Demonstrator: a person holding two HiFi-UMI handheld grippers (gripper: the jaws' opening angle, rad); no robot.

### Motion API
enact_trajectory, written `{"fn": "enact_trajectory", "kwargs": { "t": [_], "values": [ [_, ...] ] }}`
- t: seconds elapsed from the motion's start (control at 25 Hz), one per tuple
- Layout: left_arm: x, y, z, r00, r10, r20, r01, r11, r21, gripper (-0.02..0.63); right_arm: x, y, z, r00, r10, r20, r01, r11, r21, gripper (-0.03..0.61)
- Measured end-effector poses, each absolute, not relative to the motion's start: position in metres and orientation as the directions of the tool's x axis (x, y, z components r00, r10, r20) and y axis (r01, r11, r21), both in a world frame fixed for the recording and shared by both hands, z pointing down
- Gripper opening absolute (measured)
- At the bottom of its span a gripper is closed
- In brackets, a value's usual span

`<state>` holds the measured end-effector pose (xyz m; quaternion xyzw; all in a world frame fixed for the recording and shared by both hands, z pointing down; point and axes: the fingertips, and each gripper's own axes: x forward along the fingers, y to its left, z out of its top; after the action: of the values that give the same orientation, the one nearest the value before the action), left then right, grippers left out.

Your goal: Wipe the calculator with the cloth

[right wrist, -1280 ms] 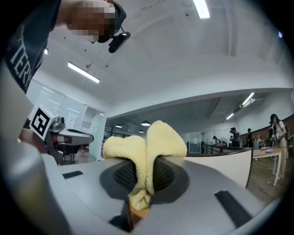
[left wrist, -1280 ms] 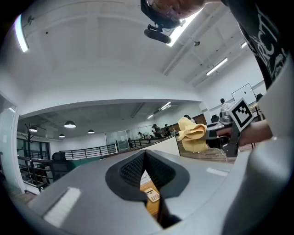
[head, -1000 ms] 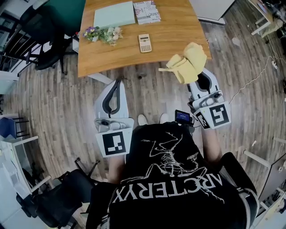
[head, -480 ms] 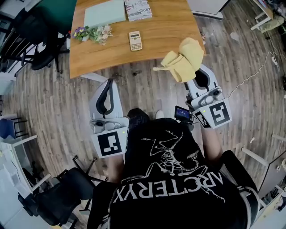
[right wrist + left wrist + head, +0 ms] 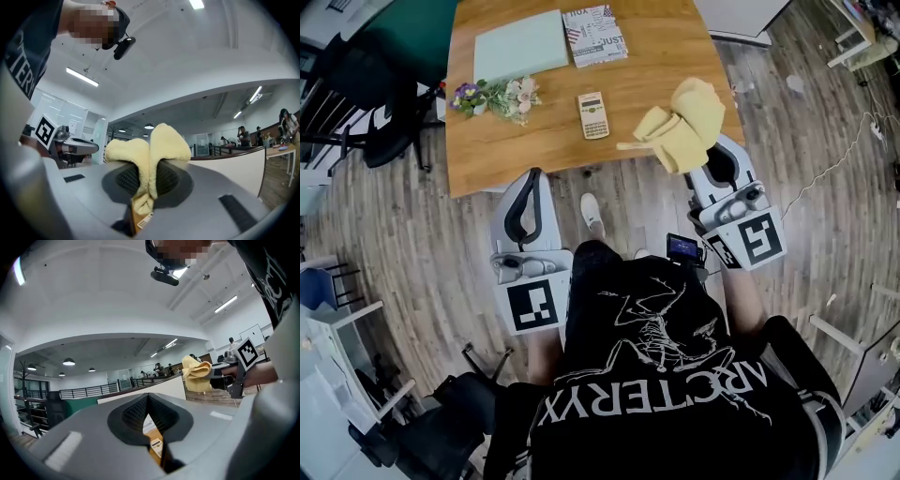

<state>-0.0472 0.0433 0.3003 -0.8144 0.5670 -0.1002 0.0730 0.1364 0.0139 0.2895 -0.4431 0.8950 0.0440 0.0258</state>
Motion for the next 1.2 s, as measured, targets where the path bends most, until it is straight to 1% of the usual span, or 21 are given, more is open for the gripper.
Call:
{"fn": "enact_trajectory", "kwargs": {
  "t": [0.28, 0.52, 0.76, 0.96, 1.04, 1.08, 1.2],
  "values": [
    [-0.093, -0.056, 0.292, 0.399, -0.911, 0.101, -0.869, -0.411, -0.275, 0.009, 0.084, -0.081, 0.274, -0.573, -0.815, -0.089, -0.82, 0.57, 0.054, 0.052],
    [-0.123, -0.113, 0.292, 0.445, -0.888, 0.112, -0.85, -0.459, -0.261, 0.009, 0.051, -0.131, 0.273, -0.537, -0.841, -0.063, -0.843, 0.534, 0.063, 0.052],
    [-0.119, -0.143, 0.3, 0.473, -0.871, 0.131, -0.839, -0.491, -0.235, 0.009, 0.043, -0.154, 0.28, -0.538, -0.843, -0.03, -0.842, 0.535, 0.069, 0.052],
    [-0.114, -0.15, 0.304, 0.448, -0.883, 0.142, -0.853, -0.469, -0.228, 0.009, 0.044, -0.166, 0.289, -0.57, -0.821, -0.008, -0.82, 0.569, 0.066, 0.052],
    [-0.111, -0.151, 0.306, 0.435, -0.887, 0.153, -0.858, -0.46, -0.228, 0.009, 0.045, -0.172, 0.296, -0.586, -0.809, 0.034, -0.805, 0.587, 0.087, 0.052],
    [-0.11, -0.151, 0.307, 0.427, -0.89, 0.158, -0.861, -0.454, -0.228, 0.009, 0.043, -0.176, 0.302, -0.596, -0.799, 0.079, -0.791, 0.601, 0.112, 0.052],
    [-0.108, -0.15, 0.306, 0.394, -0.905, 0.164, -0.877, -0.423, -0.226, 0.009, 0.03, -0.193, 0.346, -0.623, -0.724, 0.296, -0.703, 0.684, 0.194, 0.052]
  ]
}}
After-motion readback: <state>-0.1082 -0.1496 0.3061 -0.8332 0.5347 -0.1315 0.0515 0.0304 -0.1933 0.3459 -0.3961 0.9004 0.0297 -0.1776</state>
